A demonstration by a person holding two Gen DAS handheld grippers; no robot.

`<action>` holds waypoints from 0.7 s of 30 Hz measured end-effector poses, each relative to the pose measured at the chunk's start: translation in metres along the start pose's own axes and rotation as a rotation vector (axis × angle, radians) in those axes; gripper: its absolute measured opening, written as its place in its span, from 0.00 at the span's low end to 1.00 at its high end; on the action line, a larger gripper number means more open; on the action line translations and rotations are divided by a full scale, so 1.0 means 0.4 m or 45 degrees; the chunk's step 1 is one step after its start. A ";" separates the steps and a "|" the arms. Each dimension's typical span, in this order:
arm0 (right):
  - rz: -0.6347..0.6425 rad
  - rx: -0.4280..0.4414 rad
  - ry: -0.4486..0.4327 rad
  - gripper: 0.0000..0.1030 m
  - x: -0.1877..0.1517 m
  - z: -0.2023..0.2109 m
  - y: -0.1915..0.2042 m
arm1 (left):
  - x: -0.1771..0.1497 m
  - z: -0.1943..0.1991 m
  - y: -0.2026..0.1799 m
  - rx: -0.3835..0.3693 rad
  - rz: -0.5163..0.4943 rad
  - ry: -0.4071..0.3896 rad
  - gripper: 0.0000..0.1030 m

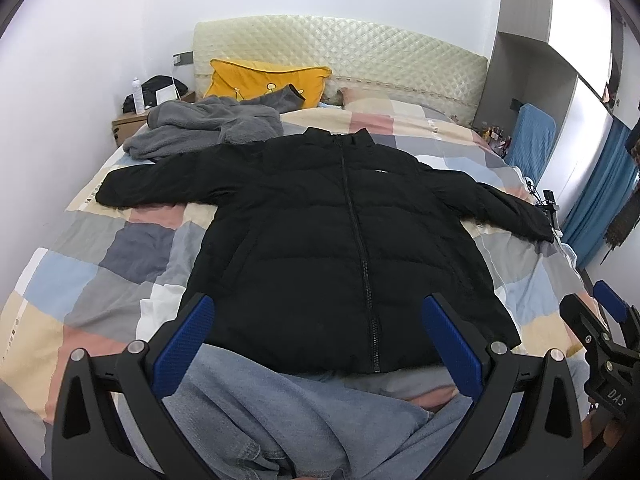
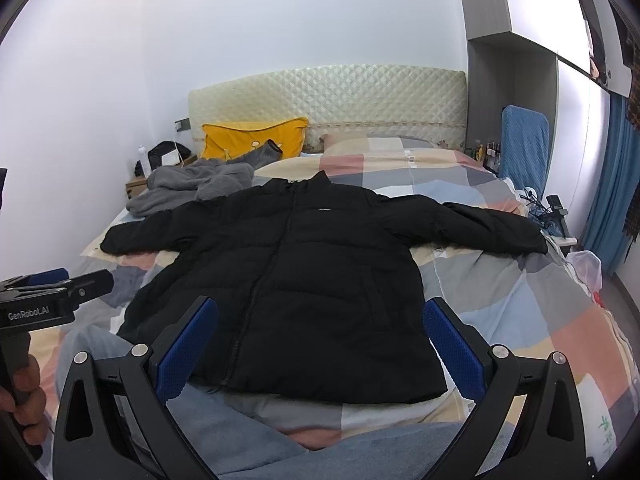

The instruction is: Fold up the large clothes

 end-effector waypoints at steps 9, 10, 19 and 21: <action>-0.006 -0.004 -0.004 1.00 0.003 0.007 -0.004 | -0.014 0.003 0.005 -0.009 -0.009 0.007 1.00; -0.005 -0.005 -0.004 1.00 0.001 0.005 -0.001 | -0.015 0.002 0.004 -0.009 -0.013 0.010 1.00; 0.001 -0.006 0.003 1.00 0.009 0.007 0.000 | -0.005 0.007 0.012 -0.010 0.002 0.011 1.00; -0.003 -0.006 0.001 1.00 0.010 0.007 -0.002 | -0.005 0.007 0.013 -0.010 0.002 0.012 1.00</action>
Point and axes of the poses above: each gripper's, at about its wrist camera, not at the fingertips, and z roughly against the way its jaws point, y to its left, x to its top, the point moved 4 cm from there along -z, roughly the way its jaws point, and after that the axes turned 13 degrees about -z, right-handed, at the moved point
